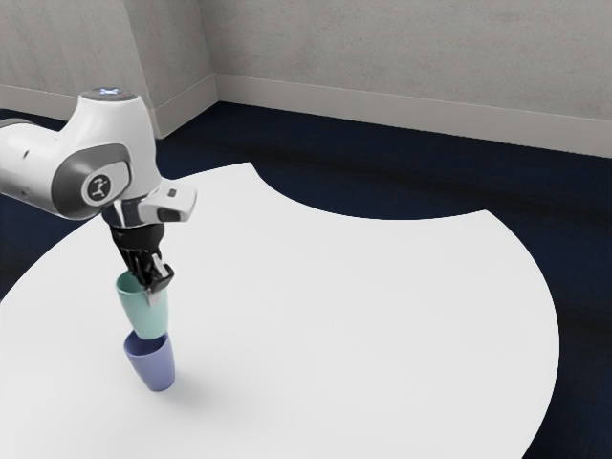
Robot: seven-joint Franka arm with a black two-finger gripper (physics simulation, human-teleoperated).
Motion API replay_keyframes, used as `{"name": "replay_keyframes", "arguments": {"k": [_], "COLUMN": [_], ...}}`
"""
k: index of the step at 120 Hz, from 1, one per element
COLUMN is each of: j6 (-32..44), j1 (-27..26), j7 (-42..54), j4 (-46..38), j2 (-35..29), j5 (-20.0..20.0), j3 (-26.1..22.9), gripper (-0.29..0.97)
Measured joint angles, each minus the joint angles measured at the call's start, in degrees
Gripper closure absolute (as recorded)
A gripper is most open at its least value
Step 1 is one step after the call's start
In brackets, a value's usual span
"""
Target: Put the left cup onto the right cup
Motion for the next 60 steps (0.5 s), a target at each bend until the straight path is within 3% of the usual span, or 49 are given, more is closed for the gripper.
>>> {"name": "replay_keyframes", "arguments": {"k": [60], "j6": [0.01], "j1": [1.37], "j7": [0.01], "j4": [-0.21], "j2": [0.51], "j5": [0.01], "j3": [0.14], "gripper": [0.79]}}
